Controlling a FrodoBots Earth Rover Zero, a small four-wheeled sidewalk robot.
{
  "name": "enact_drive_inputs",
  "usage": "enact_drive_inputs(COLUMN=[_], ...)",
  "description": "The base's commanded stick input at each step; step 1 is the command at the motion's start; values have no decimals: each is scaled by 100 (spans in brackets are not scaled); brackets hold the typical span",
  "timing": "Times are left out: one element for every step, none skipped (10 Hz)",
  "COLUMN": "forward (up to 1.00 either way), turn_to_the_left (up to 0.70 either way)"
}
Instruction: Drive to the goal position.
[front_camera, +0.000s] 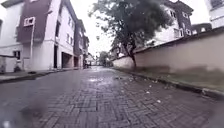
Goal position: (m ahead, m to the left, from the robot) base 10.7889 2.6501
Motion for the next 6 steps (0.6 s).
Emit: enact_drive_inputs(forward=[70,70,70,70,70,70], turn_to_the_left=[0,0,0,0,0,0])
